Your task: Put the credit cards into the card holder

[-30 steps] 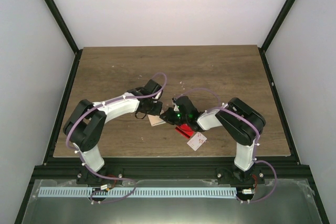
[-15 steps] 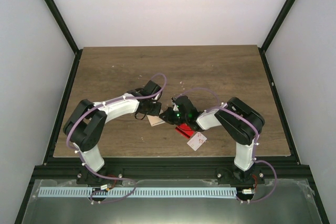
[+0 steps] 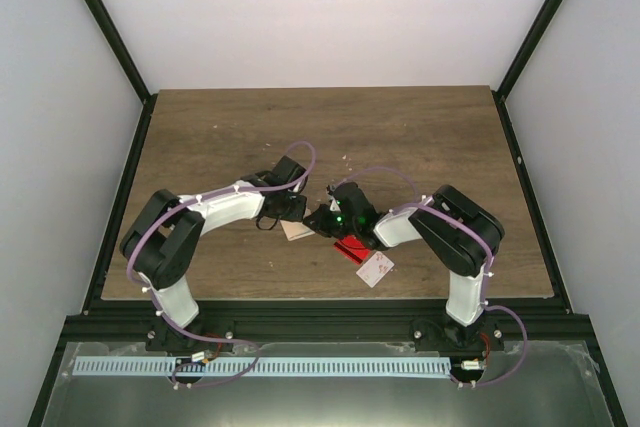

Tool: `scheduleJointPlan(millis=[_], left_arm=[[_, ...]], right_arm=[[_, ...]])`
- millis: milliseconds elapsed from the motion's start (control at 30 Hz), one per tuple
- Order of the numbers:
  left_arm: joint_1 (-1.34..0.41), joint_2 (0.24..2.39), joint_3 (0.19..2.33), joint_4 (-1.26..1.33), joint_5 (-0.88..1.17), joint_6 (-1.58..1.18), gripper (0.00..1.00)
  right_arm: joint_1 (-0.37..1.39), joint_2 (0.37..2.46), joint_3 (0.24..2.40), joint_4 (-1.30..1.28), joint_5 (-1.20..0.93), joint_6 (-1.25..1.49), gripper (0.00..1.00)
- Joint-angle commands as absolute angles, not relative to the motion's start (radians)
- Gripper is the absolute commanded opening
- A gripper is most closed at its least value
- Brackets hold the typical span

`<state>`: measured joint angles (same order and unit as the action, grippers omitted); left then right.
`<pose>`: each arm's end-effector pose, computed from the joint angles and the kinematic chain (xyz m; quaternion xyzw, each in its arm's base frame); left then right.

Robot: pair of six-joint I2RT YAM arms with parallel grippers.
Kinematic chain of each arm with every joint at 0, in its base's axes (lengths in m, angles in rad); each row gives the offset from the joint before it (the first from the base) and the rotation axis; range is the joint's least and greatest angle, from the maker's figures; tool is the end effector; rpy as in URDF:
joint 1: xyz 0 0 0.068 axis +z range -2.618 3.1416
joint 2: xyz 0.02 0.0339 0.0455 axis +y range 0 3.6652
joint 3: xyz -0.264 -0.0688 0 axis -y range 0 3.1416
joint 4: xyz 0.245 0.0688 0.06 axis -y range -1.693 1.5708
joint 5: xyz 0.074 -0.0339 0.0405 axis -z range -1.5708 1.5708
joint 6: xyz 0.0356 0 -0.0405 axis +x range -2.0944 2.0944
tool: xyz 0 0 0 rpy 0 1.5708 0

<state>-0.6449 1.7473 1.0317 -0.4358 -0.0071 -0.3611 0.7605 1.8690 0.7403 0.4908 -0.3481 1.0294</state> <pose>0.2681 -0.2013 0.1578 0.1376 0.9684 -0.0973 0.1841 0.2401 0.2452 0.1061 0.0407 0.8822 0.4423 0.1564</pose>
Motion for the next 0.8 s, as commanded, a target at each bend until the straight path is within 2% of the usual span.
scheduleJointPlan(millis=[0, 433, 767], left_arm=[[-0.64, 1.763, 0.976, -0.479, -0.014, -0.38, 0.04], [-0.637, 1.835, 0.96, -0.546, 0.072, -0.38, 0.04], [-0.628, 1.846, 0.862, -0.544, 0.088, -0.43, 0.04]], right_arm=[[0.756, 1.943, 0.716, 0.268, -0.282, 1.01, 0.01], [0.756, 1.928, 0.708, 0.276, -0.278, 1.013, 0.01], [0.753, 1.923, 0.717, 0.258, -0.265, 0.995, 0.01]])
